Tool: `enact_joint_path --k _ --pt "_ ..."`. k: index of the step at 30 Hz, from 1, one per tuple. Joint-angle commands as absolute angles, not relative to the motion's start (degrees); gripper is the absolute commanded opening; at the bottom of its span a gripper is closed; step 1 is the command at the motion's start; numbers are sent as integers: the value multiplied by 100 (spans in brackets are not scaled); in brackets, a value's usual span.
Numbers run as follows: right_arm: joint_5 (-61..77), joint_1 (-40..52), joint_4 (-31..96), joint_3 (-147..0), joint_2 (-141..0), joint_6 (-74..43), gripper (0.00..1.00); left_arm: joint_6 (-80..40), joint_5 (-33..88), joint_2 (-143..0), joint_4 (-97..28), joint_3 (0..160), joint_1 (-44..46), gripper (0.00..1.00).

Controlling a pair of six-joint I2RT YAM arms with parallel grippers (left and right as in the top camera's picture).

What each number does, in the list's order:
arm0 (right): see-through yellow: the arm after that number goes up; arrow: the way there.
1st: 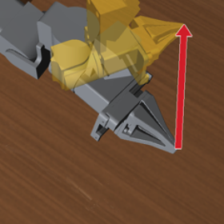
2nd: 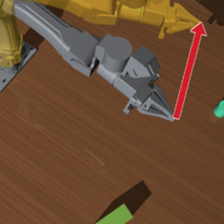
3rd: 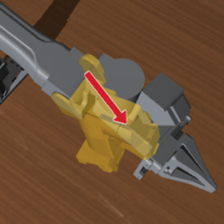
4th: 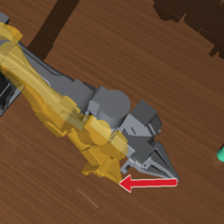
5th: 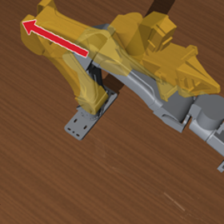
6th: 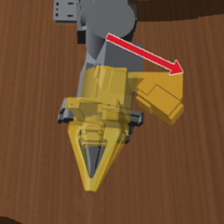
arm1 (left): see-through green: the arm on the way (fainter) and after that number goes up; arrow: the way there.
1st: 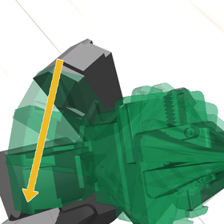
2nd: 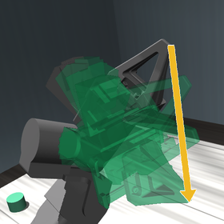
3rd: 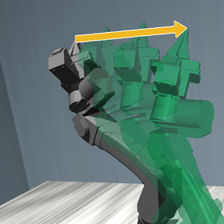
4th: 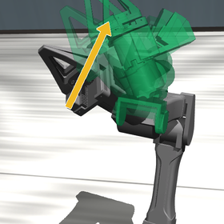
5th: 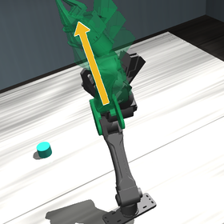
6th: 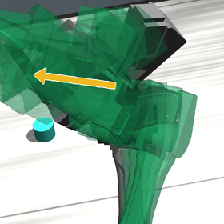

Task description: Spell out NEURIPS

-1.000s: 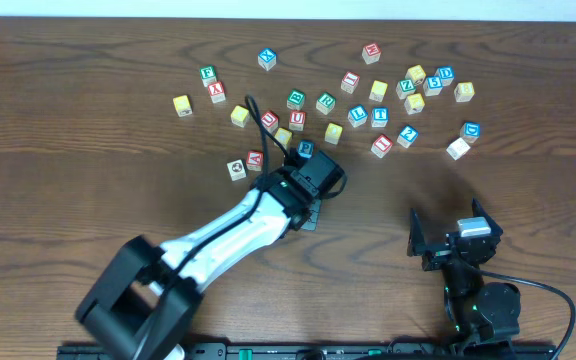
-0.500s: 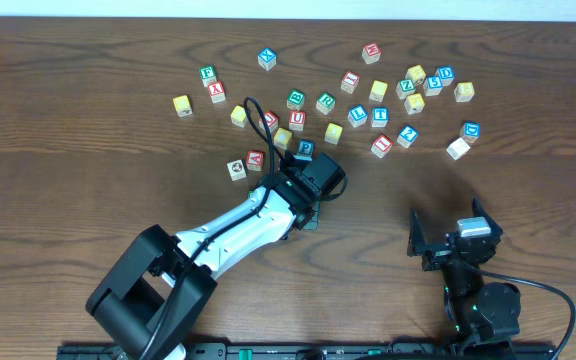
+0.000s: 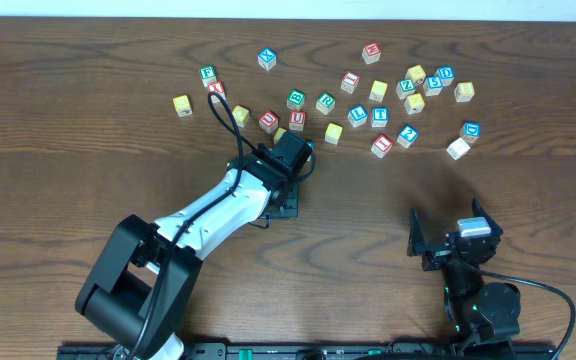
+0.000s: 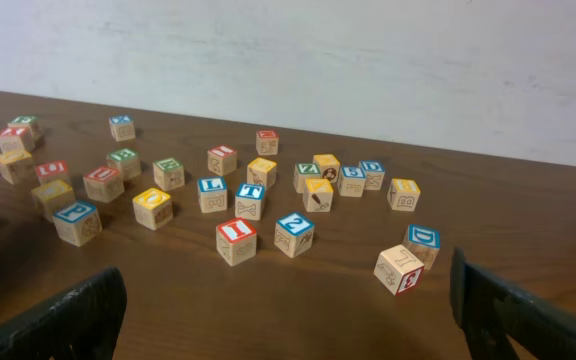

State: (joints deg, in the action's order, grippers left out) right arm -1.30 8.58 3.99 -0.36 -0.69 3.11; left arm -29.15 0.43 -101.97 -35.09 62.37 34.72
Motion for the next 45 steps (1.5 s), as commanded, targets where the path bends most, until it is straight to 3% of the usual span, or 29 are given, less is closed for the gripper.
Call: enact_joint_path --k 1,45 --pt "-180 814 416 -32 -49 239 99 -2659 156 -10180 -3575 6361 3472 8" --pt "-180 814 414 -32 -49 237 99 -2818 -346 -10186 -3529 6361 3472 7"
